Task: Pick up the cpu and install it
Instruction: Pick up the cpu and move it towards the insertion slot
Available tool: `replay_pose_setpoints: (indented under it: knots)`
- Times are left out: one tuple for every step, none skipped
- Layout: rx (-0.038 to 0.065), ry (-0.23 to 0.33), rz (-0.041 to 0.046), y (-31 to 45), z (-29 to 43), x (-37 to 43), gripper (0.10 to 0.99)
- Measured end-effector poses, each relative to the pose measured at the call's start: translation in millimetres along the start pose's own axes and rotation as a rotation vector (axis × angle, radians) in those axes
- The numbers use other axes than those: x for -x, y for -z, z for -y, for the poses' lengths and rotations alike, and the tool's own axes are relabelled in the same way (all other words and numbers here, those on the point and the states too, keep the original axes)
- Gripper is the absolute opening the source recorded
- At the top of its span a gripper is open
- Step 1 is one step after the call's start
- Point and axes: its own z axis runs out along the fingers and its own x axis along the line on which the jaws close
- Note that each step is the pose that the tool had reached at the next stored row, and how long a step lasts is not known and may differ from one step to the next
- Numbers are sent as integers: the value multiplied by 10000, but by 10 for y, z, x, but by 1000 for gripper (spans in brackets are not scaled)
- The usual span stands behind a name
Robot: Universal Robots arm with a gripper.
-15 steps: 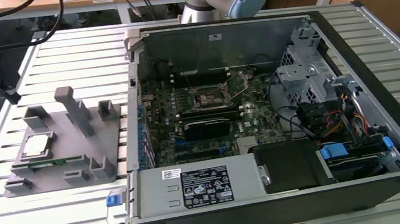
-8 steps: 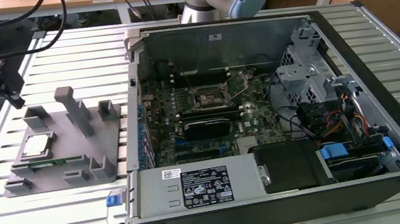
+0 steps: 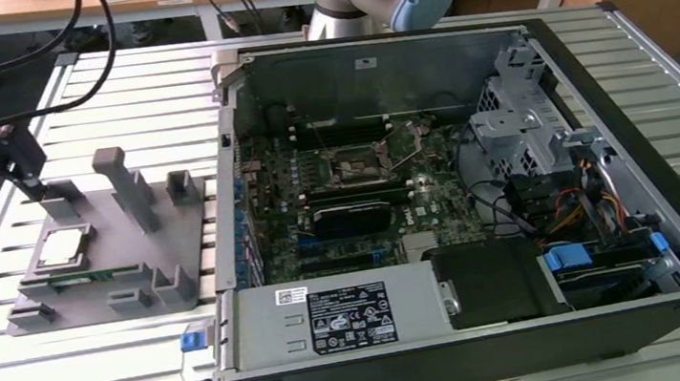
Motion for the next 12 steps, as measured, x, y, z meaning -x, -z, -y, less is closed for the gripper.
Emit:
replay_pose_setpoints:
  knots:
    - [0,0,-1,-17,1,0,765]
    - [-1,-1,-1,-33,2,1,765]
    - [-1,0,-1,-49,2,4,765]
    - [-1,0,-1,-66,0,10,765]
    - [-1,0,-2,-81,-3,15,765]
    - [0,1,0,-98,-6,17,765]
    - [-1,1,0,-111,-9,19,765]
    - [-1,1,-3,-127,-10,19,765]
    - [-1,1,-6,-145,-10,19,765]
    - [-1,0,-11,-163,-9,19,765]
    - [-2,0,-17,-181,-8,19,765]
    - [-1,-3,-22,-200,-8,19,765]
